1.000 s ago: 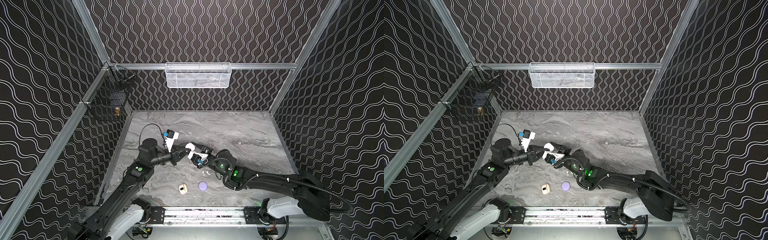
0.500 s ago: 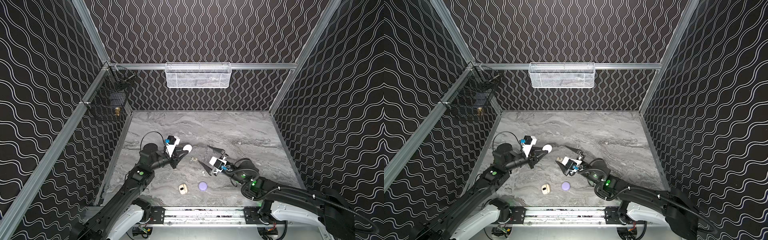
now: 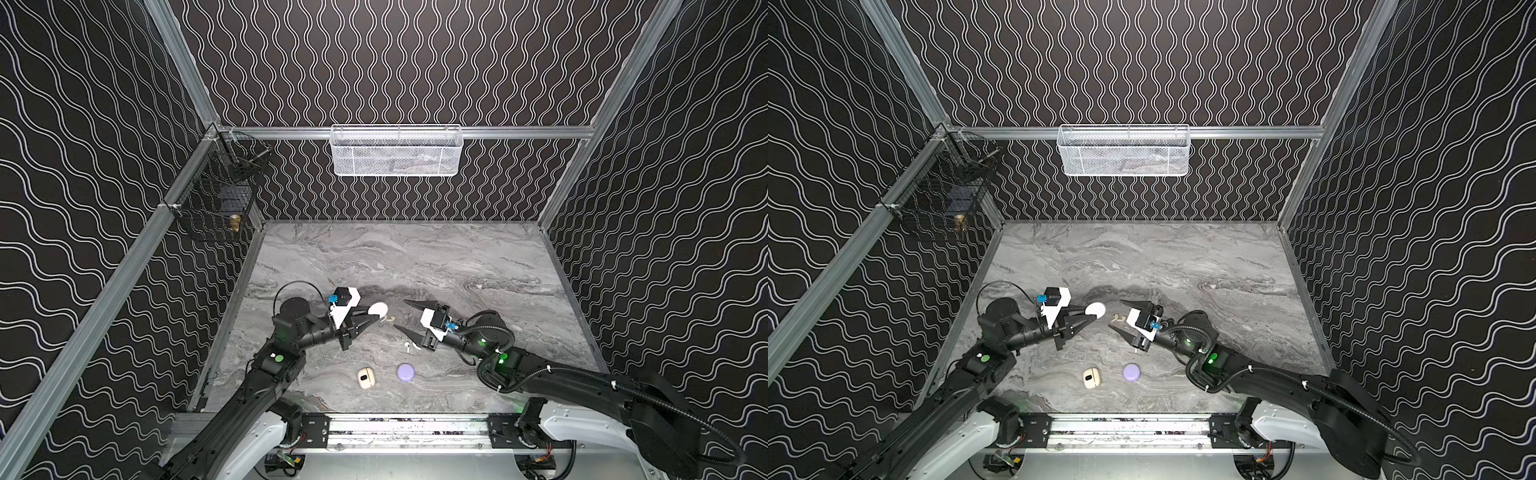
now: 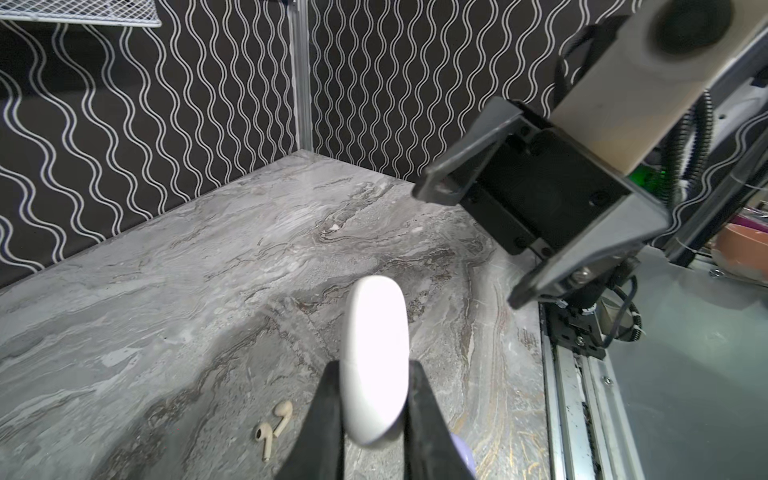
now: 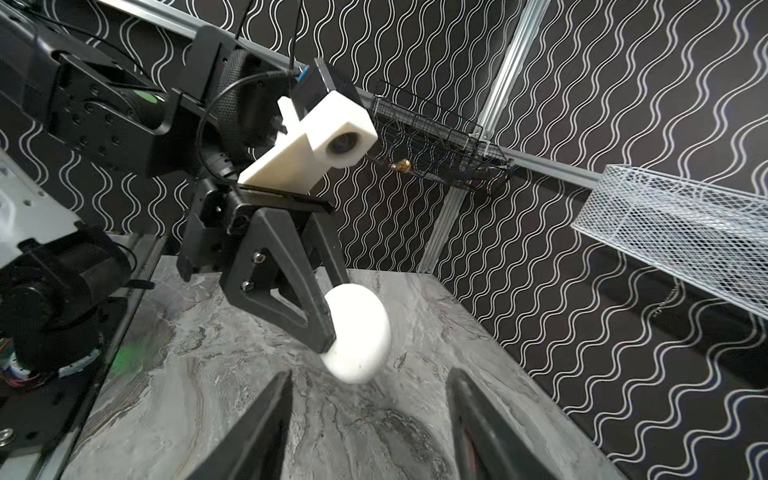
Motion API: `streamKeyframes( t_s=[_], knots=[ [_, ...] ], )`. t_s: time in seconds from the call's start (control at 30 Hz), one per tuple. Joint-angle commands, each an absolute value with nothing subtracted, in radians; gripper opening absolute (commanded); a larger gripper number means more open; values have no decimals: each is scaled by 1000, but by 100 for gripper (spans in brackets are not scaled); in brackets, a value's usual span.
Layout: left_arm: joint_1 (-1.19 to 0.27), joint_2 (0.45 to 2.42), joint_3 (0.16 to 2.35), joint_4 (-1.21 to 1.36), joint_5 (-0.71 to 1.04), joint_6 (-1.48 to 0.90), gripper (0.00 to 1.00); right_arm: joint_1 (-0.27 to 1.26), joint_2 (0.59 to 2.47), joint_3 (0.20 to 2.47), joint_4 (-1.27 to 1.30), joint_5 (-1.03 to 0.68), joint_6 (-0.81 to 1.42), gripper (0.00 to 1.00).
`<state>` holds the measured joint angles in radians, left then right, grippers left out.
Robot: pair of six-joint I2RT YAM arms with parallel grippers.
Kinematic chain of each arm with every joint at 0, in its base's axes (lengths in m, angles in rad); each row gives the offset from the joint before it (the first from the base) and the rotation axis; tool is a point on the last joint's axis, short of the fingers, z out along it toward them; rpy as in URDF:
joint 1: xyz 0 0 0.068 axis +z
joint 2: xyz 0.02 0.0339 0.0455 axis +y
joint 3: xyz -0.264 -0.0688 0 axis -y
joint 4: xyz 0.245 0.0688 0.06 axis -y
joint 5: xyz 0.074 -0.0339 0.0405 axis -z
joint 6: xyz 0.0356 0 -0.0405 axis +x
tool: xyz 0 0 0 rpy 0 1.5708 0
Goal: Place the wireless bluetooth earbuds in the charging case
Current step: 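Push the white case lid open with the right gripper while the left gripper holds it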
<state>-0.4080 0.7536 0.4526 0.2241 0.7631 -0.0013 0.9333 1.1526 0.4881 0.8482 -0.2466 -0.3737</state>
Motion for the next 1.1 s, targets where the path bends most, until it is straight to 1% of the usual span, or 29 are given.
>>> streamKeyframes(
  t_s=[0.0,0.37,0.57,1.07],
  knots=[
    [-409,756,448,300,847,0,0,931,1176,513,906,-278,-343,60],
    [-412,776,458,308,888,4,0,932,1208,522,958,-259,-315,59],
    [-418,758,447,322,902,6,0,932,1247,562,949,-218,-299,57],
    [-429,734,437,326,908,10,0,932,1247,564,982,-109,-259,54]
  ],
)
